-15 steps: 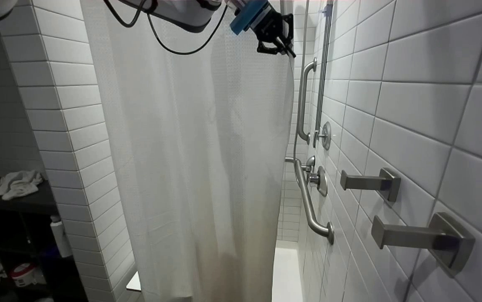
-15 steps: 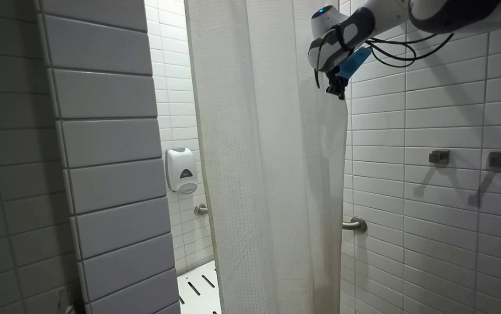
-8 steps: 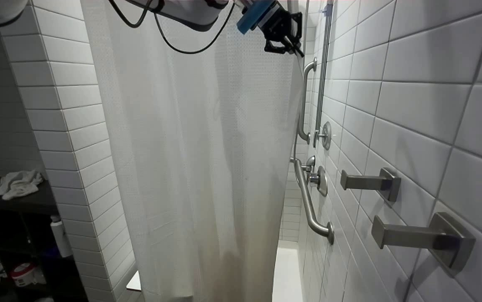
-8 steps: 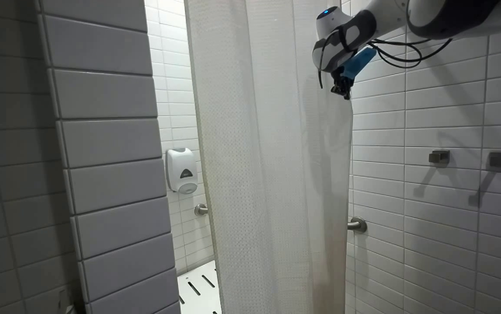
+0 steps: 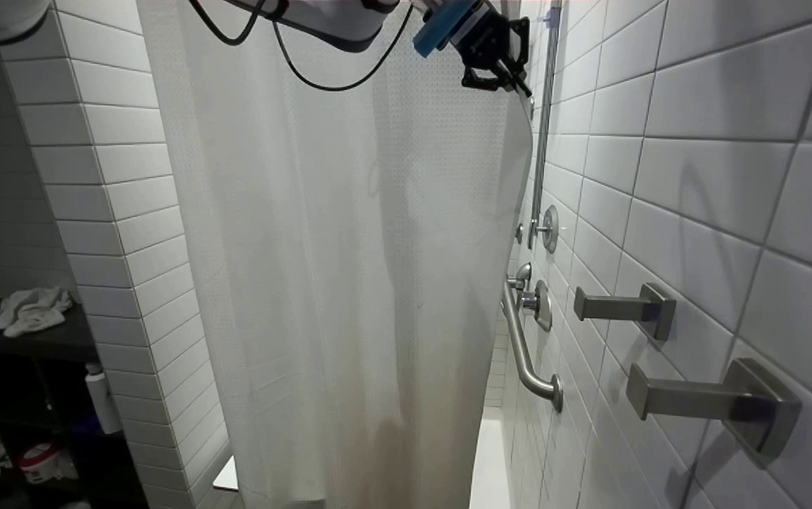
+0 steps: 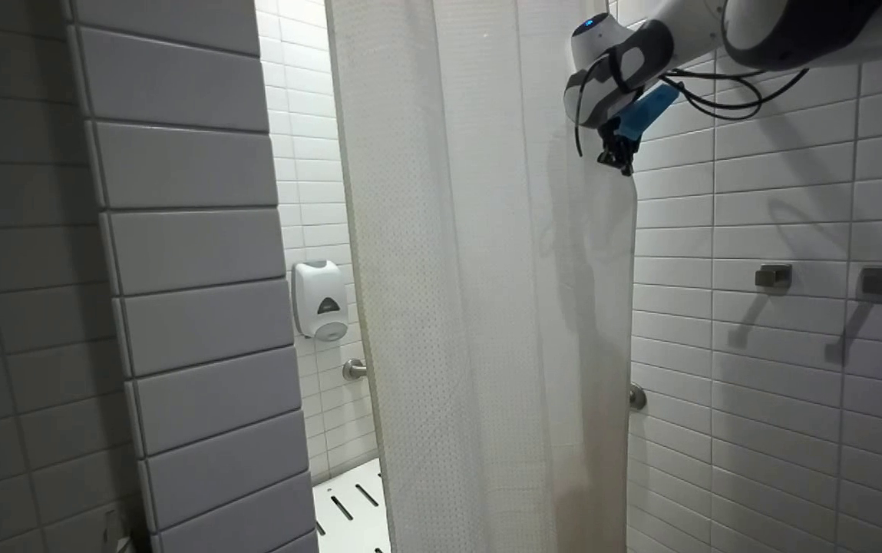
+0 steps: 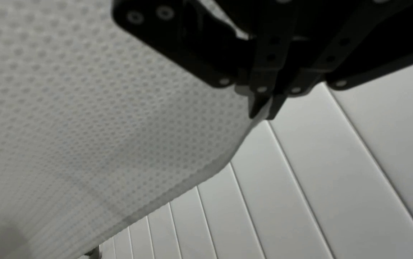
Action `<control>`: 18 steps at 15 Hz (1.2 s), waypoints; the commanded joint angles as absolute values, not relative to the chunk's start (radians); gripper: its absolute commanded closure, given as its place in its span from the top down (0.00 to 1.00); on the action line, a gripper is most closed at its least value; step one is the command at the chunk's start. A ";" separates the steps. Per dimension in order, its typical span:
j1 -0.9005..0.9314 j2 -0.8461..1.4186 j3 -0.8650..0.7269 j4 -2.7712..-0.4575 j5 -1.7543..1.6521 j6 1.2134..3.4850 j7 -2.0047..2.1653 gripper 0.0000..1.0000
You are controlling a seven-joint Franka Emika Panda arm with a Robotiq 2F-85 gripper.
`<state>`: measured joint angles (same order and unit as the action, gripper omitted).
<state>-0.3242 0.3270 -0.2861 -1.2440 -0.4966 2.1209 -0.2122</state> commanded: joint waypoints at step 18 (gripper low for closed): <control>-0.399 0.206 -0.287 -1.530 -0.356 2.139 -0.069 0.00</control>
<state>-0.3893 0.2339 -0.2856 -1.3695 -0.3877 2.1482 -0.1015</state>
